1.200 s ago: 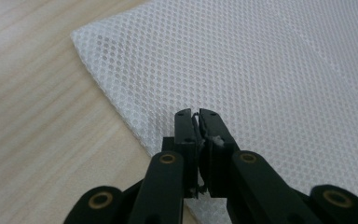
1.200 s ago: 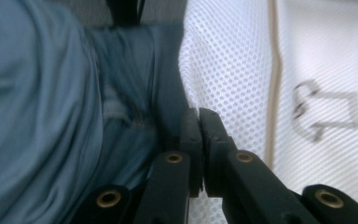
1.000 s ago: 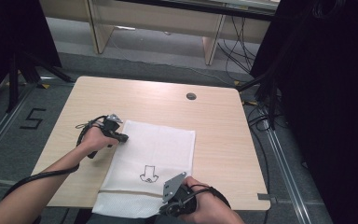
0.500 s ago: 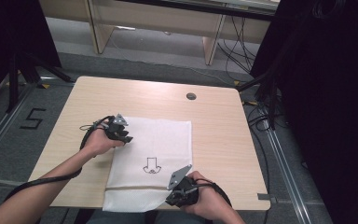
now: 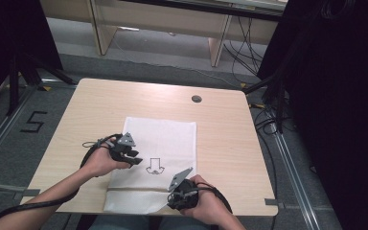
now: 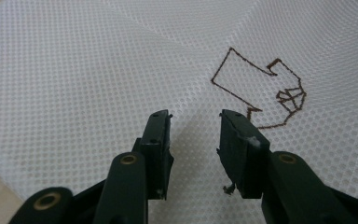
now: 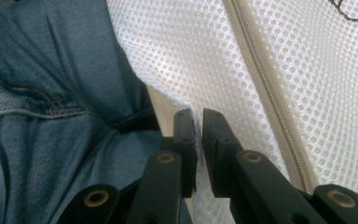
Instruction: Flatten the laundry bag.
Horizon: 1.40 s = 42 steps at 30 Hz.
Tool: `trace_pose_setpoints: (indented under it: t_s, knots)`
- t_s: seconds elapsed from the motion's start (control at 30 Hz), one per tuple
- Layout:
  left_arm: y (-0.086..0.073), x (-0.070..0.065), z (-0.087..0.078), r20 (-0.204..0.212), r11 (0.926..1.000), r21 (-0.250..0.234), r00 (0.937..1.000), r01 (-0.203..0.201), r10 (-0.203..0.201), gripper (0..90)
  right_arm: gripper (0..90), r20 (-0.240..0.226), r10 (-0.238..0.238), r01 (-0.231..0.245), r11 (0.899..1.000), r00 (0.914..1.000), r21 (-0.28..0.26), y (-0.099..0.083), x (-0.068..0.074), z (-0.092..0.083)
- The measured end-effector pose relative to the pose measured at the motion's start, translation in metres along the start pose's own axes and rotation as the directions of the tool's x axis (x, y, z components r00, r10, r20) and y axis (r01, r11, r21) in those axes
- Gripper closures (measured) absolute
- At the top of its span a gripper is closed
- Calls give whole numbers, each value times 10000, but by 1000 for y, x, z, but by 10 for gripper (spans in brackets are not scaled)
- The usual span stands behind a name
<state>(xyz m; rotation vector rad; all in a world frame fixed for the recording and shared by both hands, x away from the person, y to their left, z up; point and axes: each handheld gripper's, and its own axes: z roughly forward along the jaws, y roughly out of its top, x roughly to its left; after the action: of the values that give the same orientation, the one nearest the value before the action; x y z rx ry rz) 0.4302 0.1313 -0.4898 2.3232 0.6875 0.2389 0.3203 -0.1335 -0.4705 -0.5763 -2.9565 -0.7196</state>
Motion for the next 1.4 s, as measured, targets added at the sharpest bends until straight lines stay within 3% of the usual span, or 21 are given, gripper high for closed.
trace_pose_setpoints:
  t_s: [0.07, 0.2, 0.3, 0.37, 0.47, 0.5, 0.53, 0.57, 0.63, 0.7, 0.77, 0.8, 0.83, 0.93, 0.97, 1.07, 1.1, 1.13, 1.17, 1.27, 1.4]
  knots:
    - [-2, -1, 1, 2, 9995, -131, 9996, 278, -278, 615, 826, 65, 88, -88, 10000, 9999, -21, 2, 0, 3]
    - [-4, -1, -6, -9, 9996, -247, 9999, 130, -130, 595, 760, 73, 144, -144, 9999, 9999, 1, 2, 0, 5]
    - [-10, -3, -14, -11, 9985, -448, 9995, 319, -320, 559, 668, -71, 47, -50, 9992, 10000, -402, 0, 0, -4]
    - [-16, -4, -21, -16, 9964, -695, 9989, 476, -478, 547, 656, -180, 14, -24, 9985, 9998, -545, -1, 0, -8]
    - [-26, -7, -31, 104, 9951, -859, 9988, 487, -479, 530, 604, -312, 305, -333, 9948, 9990, -959, -3, 0, -20]
    - [-29, -9, -33, 88, 9931, -971, 9978, 656, -650, 530, 596, -232, 774, -798, 9885, 9967, -1281, -6, -1, -29]
    - [-36, -14, -38, 180, 9909, -1010, 9960, 884, -871, 532, 598, -296, 926, -959, 9851, 9953, -1424, -6, -3, -32]
    - [-39, -15, -41, 175, 9935, -887, 9974, 716, -703, 539, 607, -52, 1100, -1094, 9817, 9939, -1559, -8, -7, -36]
    - [-41, -19, -43, 219, 9920, -913, 9960, 878, -861, 548, 629, 132, 1272, -1233, 9784, 9918, -1657, -9, -12, -39]
    - [-46, -25, -47, 350, 9933, -800, 9961, 837, -811, 581, 723, 820, 1811, -1637, 9692, 9800, -1839, -15, -23, -42]
    - [-49, -31, -51, 387, 9959, -512, 9966, 748, -728, 644, 834, 1437, 2716, -2422, 9508, 9516, -1930, -25, -40, -40]
    - [-50, -33, -52, 398, 9968, -395, 9969, 699, -684, 675, 865, 1566, 3141, -2887, 9430, 9364, -1653, -29, -45, -41]
    - [-51, -37, -52, 539, 9950, -346, 9943, 939, -920, 720, 895, 1530, 3540, -3315, 9307, 9227, -1542, -35, -53, -37]
    - [-50, -38, -51, 747, 9961, -129, 9935, 875, -863, 766, 900, 1513, 3637, -3423, 9275, 9192, -1502, -38, -58, -34]
    - [-50, -37, -50, 818, 9977, 95, 9944, 670, -675, 775, 900, 1495, 3785, -3597, 9227, 9134, -1387, -38, -58, -32]
    - [-51, -38, -42, 845, 9969, 400, 9939, 672, -704, 791, 900, 1491, 3726, -3572, 9262, 9159, -1204, -38, -61, -26]
    - [-51, -38, -40, 898, 9964, 502, 9933, 682, -725, 791, 900, 1445, 3848, -3713, 9217, 9116, -1119, -37, -61, -23]
    - [-51, -37, -37, 856, 9960, 801, 9952, 402, -471, 792, 900, 1498, 3770, -3665, 9257, 9140, -934, -37, -62, -19]
    - [-51, -37, -37, 856, 9960, 801, 9952, 402, -471, 792, 900, 1498, 3770, -3665, 9257, 9140, -934, -37, -62, -19]
    - [-51, -35, -35, 890, 9929, 1183, 9960, -134, 28, 788, 900, 1740, 3661, -3574, 9305, 9142, -804, -37, -64, -15]
    - [-49, -36, -30, 882, 9936, 1127, 9961, -6, -94, 785, 900, 1755, 3819, -3738, 9242, 9074, -786, -38, -68, -13]
